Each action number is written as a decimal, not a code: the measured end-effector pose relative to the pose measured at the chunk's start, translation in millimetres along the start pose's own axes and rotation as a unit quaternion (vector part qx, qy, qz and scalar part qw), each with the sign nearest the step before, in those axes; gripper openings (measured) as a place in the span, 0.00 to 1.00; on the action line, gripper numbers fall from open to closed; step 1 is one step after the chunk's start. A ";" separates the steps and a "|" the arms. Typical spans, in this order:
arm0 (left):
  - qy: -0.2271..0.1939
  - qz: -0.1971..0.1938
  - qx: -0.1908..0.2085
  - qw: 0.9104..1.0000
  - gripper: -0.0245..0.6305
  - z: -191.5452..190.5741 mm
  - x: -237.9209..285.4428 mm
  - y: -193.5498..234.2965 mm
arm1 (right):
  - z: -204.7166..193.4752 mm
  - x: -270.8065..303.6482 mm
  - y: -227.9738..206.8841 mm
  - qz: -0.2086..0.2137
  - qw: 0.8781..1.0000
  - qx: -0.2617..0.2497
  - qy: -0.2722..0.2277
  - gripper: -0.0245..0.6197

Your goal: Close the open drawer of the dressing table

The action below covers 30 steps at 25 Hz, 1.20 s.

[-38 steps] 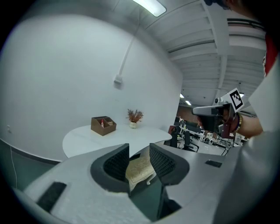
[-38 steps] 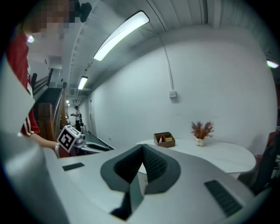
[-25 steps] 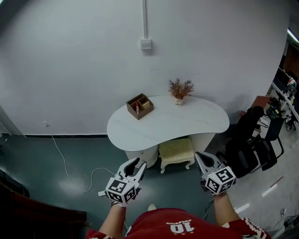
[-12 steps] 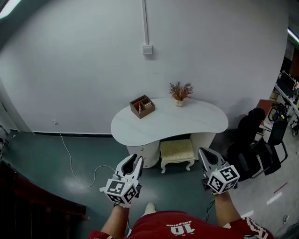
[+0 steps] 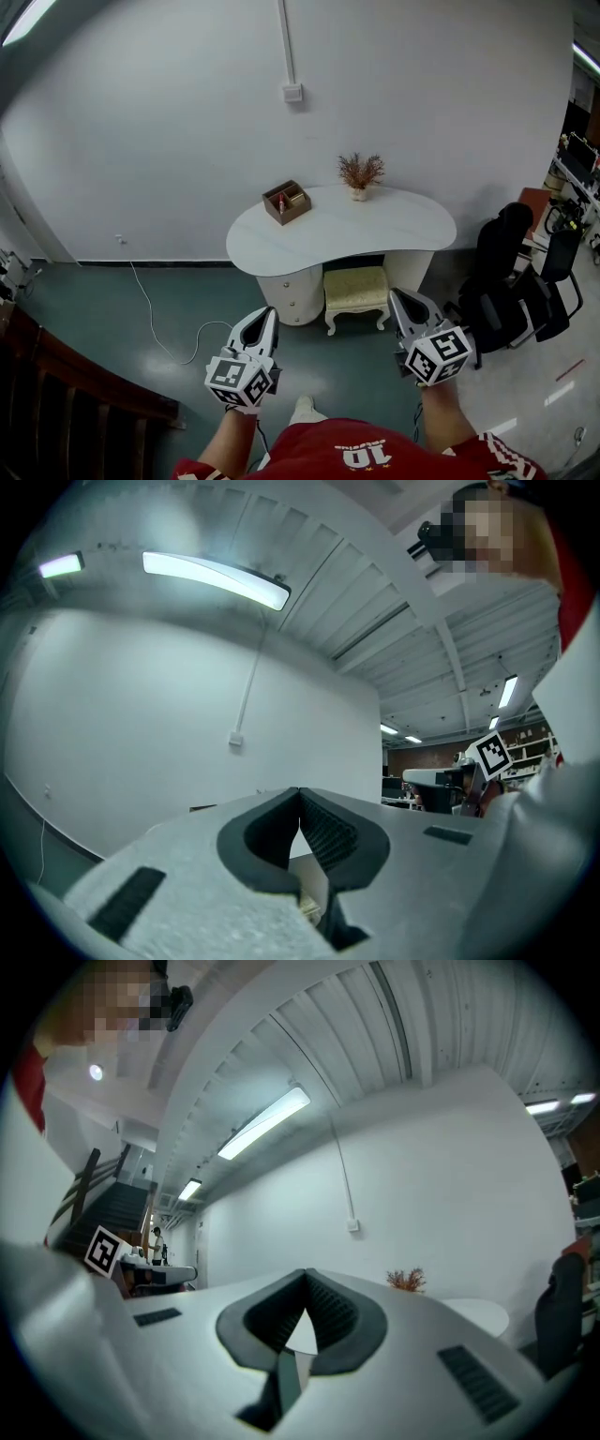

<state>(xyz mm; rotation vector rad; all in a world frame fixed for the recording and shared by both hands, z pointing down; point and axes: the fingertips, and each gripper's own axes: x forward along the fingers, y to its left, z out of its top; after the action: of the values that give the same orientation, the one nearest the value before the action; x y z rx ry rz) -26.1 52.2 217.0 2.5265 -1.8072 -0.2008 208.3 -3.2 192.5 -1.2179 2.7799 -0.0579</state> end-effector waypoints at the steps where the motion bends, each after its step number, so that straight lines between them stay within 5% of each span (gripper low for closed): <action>1: -0.002 0.001 0.002 1.000 0.02 0.2 -3.3 -2.5 | -1.1 -4.0 0.6 -0.002 1.000 0.002 -0.002 0.05; 16: 0.008 -0.011 0.042 0.999 0.02 -4.9 -25.4 -25.9 | -20.3 -45.5 12.3 -0.018 1.000 0.004 -0.003 0.05; 30: 0.008 -0.003 0.038 0.999 0.02 -15.9 -37.7 -18.3 | -30.9 -55.4 18.6 -0.031 0.999 -0.015 0.002 0.04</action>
<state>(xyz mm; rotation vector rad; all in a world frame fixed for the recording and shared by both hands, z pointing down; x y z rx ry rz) -19.0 92.9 234.3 2.5765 -1.8344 -0.1149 228.6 49.9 226.2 -1.3138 2.7557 -0.0235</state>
